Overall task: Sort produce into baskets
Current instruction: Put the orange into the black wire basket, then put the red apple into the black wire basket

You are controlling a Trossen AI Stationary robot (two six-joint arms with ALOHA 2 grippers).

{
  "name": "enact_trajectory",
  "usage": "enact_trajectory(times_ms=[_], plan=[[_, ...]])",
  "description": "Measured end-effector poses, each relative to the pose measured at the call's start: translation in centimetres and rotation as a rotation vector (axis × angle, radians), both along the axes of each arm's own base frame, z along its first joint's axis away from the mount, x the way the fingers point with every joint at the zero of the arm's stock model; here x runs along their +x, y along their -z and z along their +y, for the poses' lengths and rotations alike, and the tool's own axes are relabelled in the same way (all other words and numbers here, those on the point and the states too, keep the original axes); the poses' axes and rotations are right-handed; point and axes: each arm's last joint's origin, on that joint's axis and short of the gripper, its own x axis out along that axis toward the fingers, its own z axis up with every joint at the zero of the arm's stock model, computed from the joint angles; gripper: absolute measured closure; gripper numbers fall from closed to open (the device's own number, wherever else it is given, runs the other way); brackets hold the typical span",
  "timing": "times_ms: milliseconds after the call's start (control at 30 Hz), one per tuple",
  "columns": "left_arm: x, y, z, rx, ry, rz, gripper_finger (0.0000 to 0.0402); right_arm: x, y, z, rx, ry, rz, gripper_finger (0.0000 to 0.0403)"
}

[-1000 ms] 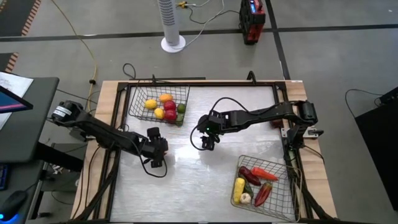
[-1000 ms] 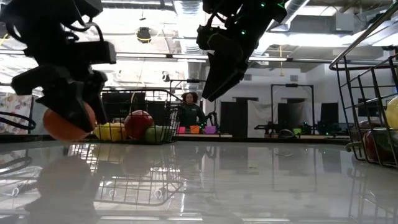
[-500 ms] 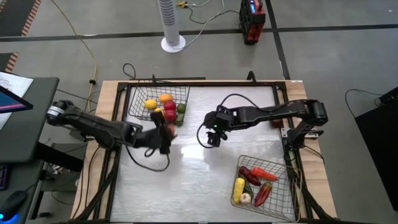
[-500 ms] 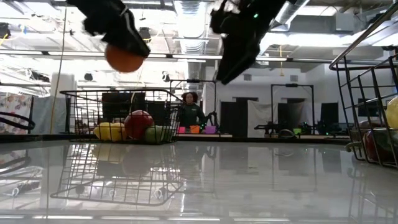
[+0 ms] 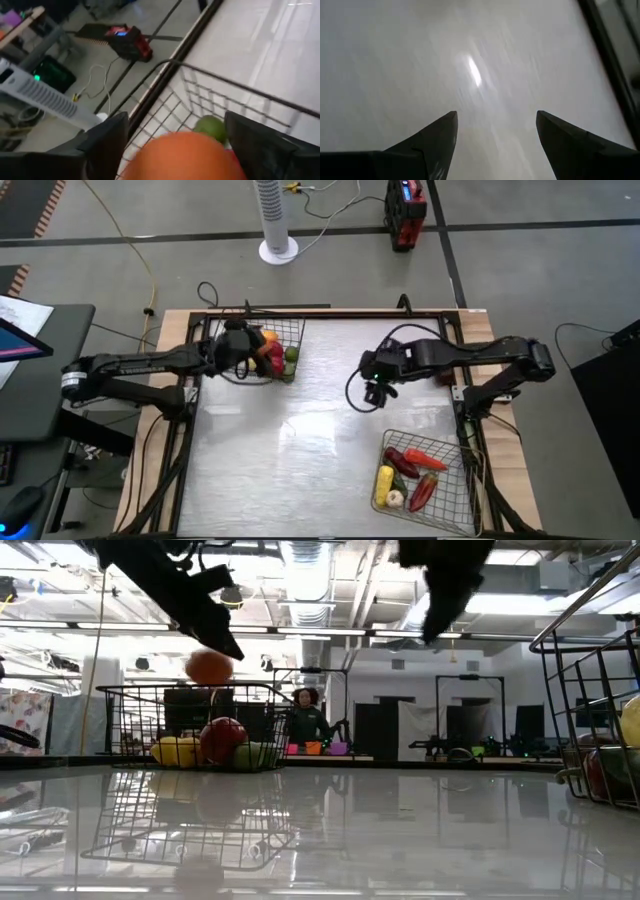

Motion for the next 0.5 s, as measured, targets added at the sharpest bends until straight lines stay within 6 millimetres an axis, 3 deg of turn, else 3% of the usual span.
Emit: enact_trajectory(times_ms=[267,500], plan=[[-0.8,0.0,2.3,-0.041,-0.053,-0.027,0.0026,-3.8,0.8,-1.5,0.075,0.212,0.323,0.0107],[0.9,-0.8,-0.5,-0.130,0.210,-0.160,0.0033,-5.4,1.9,-2.5,0.166,0.318,0.445,0.0107]])
